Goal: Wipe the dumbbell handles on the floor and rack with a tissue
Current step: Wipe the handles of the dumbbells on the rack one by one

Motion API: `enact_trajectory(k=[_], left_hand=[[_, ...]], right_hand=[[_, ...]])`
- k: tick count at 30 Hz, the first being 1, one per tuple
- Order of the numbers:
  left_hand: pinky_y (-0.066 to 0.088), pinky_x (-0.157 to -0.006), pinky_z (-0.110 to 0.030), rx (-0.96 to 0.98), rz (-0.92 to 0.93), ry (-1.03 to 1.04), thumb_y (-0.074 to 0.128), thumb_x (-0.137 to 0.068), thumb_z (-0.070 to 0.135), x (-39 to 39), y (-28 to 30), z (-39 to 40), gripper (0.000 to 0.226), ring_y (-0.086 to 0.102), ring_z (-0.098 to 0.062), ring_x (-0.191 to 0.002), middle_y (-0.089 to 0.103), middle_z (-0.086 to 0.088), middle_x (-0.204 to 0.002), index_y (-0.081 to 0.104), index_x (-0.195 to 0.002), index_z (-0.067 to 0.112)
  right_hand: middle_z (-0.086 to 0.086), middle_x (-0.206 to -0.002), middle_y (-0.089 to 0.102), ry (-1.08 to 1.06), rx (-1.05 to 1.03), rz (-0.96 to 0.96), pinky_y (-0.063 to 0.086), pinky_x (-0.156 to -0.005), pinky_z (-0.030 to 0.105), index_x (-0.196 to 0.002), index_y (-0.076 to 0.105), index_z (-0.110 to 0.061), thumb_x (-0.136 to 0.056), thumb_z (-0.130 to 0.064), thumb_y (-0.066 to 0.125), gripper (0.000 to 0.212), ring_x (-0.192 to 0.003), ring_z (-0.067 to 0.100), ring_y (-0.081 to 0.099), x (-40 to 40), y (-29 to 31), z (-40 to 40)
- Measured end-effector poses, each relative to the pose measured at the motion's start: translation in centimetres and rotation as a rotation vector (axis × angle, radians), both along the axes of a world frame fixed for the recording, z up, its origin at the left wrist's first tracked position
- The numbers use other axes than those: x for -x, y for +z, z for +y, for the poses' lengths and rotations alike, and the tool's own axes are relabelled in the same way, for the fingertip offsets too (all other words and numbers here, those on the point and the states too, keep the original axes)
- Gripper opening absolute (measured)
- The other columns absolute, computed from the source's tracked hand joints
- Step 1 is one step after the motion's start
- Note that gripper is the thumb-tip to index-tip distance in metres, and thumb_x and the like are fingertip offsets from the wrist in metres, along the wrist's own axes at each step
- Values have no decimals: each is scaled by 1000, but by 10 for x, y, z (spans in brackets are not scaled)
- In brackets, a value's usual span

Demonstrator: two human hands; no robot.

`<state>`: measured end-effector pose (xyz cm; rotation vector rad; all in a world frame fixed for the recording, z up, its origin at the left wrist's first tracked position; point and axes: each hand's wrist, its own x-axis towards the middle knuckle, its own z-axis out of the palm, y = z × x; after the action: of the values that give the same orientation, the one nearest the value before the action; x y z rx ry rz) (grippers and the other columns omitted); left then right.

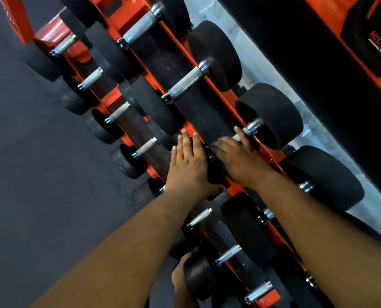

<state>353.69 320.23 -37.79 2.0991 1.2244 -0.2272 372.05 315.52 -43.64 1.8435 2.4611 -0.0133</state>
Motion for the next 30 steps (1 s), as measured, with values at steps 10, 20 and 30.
enact_trajectory(k=[10, 20, 30], left_hand=[[-5, -126, -44, 80, 37, -11, 85, -64, 63, -1, 6, 8, 146, -17, -27, -154, -19, -13, -167, -14, -159, 12], [1, -127, -45, 18, 15, 7, 86, -60, 64, 1, 1, 4, 143, -9, -27, -156, -8, -11, -169, -2, -160, 13], [-3, -127, -42, 21, 14, -10, 85, -62, 65, 2, 2, 5, 143, -10, -26, -156, -10, -11, -169, -5, -160, 13]], right_hand=[[6, -113, 63, 10, 30, -27, 15, -117, 56, -127, 62, -16, -96, -37, 39, 44, -114, 29, 57, -3, 2, 5], [7, -112, 62, -34, 19, -78, 25, -117, 57, -120, 63, -15, -99, -42, 35, 43, -114, 29, 57, -7, 6, 6], [13, -125, 61, 14, -46, -147, 29, -117, 50, -129, 61, -12, -98, -57, 38, 60, -122, 33, 56, -34, 6, 1]])
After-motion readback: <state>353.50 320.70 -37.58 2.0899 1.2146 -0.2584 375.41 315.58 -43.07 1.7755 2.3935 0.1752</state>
